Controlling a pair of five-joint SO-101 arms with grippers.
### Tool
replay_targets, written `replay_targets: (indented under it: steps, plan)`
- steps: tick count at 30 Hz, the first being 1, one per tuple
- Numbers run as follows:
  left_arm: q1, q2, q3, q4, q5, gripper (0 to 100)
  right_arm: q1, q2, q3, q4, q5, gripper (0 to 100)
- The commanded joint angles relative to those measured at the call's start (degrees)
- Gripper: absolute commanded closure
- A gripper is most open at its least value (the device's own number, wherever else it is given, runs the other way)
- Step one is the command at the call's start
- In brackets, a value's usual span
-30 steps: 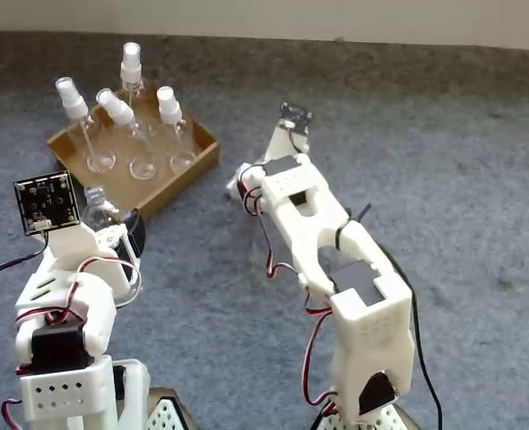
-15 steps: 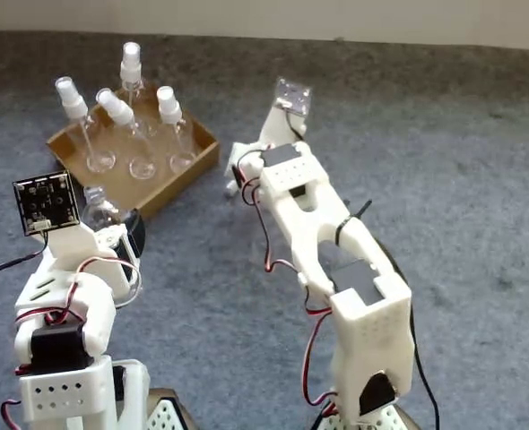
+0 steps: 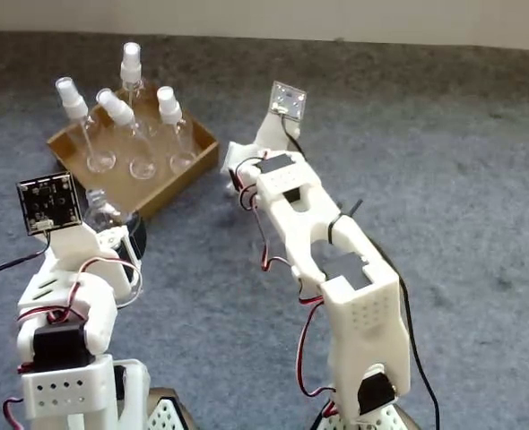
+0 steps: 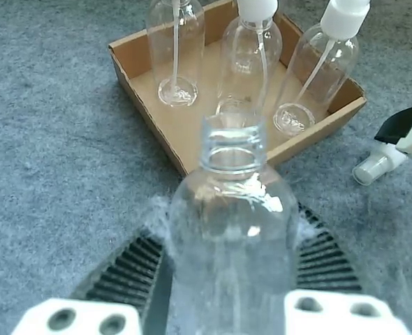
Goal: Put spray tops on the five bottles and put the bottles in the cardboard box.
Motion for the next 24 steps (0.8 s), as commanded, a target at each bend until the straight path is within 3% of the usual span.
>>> replay_targets:
  steps: [1,8,12,17,24]
  plan:
    - [-0.22,-0.75,-0.57,-1.41,0.35,97,-0.48,0.84,-2.95,-1.01,0.7,73.9]
    - [-0.22,-0.75,-0.57,-1.41,0.44,97,1.8,2.15,-2.59,-0.84,0.7,95.6]
    - [-0.22,-0.75,-0.48,-1.41,0.53,97,2.86,-0.75,-2.15,-0.22,0.79,98.2]
    - [-0.22,-0.75,-0.31,-2.2,0.53,97,3.03,-3.65,-1.27,9.45,1.76,98.2]
    - [-0.22,-0.66,-0.31,-2.2,0.53,97,3.3,-7.25,-1.1,20.35,21.01,98.5]
